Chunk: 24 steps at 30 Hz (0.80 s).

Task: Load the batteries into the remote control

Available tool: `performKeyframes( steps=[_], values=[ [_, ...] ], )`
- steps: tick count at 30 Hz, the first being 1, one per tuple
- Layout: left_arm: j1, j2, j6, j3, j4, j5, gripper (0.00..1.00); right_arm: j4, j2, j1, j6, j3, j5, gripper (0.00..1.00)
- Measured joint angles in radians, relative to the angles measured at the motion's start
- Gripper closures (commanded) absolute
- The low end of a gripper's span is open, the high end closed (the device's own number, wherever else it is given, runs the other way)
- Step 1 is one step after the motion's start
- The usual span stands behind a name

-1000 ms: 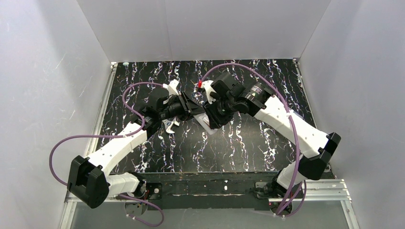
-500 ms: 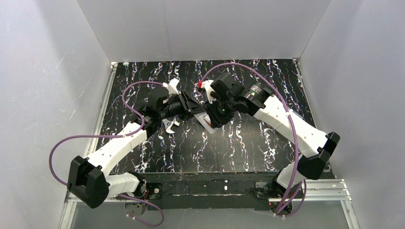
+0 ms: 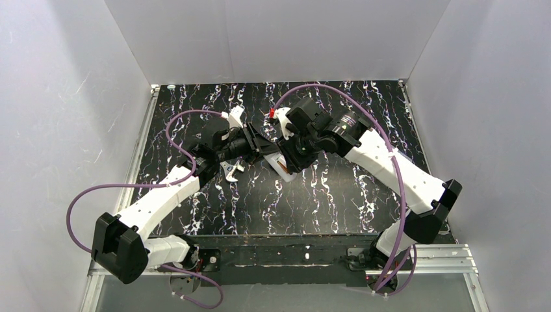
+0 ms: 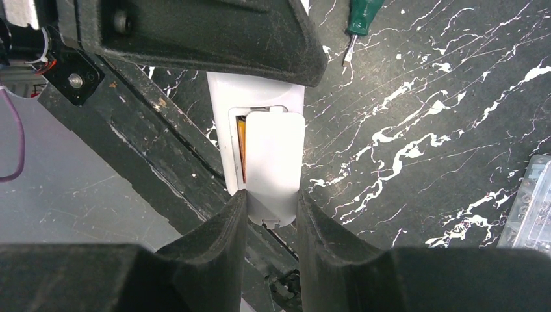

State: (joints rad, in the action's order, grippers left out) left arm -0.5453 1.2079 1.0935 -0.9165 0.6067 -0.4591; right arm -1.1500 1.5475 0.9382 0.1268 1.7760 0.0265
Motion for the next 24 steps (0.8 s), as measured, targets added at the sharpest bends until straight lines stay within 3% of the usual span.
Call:
performKeyframes(
  steps=[24],
  values=[
    [0.000, 0.000, -0.011, -0.004, -0.008, 0.004, 1.00, 0.008, 0.014, 0.000, 0.009, 0.005, 0.030, 0.71]
  ],
)
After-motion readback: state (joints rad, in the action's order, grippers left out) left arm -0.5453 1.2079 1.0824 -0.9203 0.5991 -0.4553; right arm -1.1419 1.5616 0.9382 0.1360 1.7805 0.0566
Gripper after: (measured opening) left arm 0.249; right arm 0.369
